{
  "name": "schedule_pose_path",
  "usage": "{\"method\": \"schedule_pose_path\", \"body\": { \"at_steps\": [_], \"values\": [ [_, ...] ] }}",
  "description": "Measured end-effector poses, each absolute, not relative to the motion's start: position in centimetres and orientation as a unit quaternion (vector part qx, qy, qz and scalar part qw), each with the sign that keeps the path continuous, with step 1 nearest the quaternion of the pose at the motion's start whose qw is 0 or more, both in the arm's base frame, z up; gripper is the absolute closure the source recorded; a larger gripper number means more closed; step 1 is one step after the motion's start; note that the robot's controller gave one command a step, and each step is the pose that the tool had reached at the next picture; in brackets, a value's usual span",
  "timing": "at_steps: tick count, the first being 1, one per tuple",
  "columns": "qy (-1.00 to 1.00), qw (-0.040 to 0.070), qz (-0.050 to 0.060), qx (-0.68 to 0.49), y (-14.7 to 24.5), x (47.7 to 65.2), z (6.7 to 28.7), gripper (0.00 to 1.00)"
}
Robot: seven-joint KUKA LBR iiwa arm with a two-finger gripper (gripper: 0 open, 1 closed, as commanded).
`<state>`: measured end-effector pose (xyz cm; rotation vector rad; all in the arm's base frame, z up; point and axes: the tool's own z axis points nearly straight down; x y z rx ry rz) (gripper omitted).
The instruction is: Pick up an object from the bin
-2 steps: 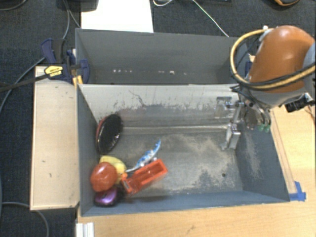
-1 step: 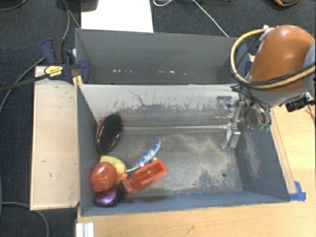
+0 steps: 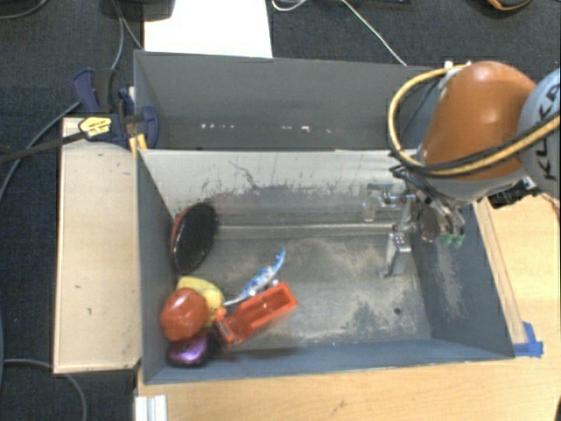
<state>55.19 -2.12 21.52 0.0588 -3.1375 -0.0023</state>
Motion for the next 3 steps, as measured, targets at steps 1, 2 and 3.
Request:
{"method": "schedule_pose_path", "body": {
  "at_steps": [1,2,3],
  "values": [
    [-0.989,-0.002,0.0,0.145,-1.9,54.5,14.7,0.0],
    [-0.996,0.001,-0.001,0.084,2.4,52.9,10.8,0.0],
    [-0.983,-0.003,-0.001,0.183,8.1,52.3,7.0,0.0]
  ]
}}
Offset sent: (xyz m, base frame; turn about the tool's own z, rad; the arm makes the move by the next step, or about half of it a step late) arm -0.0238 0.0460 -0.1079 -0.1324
